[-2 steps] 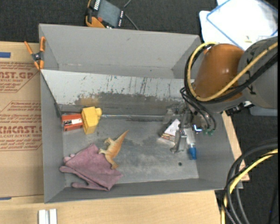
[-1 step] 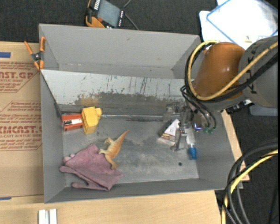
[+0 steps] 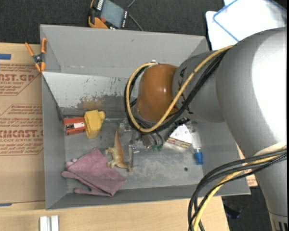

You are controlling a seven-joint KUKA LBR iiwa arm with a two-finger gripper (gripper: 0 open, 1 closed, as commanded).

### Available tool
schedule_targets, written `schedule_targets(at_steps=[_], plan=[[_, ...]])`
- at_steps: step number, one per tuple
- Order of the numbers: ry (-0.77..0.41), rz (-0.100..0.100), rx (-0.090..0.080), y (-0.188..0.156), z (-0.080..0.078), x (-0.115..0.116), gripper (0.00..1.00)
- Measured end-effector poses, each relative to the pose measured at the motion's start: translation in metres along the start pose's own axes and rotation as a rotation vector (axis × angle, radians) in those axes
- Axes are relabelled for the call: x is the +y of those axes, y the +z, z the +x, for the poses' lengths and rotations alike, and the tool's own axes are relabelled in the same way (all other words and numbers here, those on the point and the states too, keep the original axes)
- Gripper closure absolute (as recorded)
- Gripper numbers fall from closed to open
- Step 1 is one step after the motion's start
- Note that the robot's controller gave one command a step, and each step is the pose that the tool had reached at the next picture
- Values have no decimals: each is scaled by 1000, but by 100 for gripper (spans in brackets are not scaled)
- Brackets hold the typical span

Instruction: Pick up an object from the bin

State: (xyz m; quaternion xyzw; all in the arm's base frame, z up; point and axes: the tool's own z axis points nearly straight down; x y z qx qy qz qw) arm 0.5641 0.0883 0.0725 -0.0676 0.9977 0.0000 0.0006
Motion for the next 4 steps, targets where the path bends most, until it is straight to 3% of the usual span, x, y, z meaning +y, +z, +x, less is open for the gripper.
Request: schedule_targets(at_steps=[1,2,3,4], plan=[[8,4,-11,-62,23,-4,0],[-120,-2,3,-26,3,46,0],[-141,4,-9,3,21,79,0],[-215,2,-15,1,7,45,100]])
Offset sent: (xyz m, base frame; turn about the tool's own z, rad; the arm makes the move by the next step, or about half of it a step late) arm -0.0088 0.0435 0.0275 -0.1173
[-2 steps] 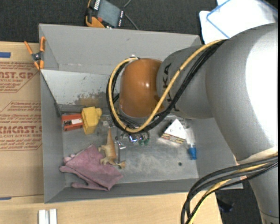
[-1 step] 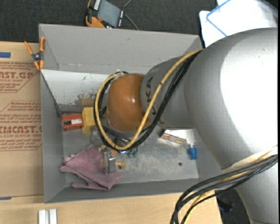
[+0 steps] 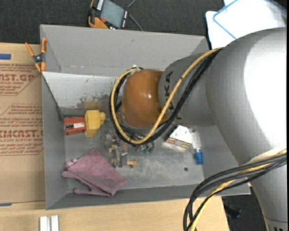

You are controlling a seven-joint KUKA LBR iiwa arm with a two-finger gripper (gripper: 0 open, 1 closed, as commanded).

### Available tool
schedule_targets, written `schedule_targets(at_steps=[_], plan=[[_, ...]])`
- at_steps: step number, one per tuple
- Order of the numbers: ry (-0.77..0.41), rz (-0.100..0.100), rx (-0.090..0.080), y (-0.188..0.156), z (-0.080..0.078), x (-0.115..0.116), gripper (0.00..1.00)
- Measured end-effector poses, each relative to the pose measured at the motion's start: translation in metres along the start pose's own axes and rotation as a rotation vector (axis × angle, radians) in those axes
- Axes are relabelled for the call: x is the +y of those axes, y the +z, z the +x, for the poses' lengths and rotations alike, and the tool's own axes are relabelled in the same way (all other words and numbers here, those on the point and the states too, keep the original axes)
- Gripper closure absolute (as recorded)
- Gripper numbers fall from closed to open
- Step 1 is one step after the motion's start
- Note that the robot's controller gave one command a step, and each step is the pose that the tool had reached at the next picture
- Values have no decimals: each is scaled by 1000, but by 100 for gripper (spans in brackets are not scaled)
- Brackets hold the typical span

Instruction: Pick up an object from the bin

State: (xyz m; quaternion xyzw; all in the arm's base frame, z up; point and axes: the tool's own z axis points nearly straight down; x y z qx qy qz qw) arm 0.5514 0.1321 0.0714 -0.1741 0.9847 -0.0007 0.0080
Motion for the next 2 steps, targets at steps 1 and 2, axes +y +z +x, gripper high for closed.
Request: schedule_targets(at_steps=[1,2], plan=[[0,0,0,0,0,0,100],[0,-1,13,-15,4,1,100]])
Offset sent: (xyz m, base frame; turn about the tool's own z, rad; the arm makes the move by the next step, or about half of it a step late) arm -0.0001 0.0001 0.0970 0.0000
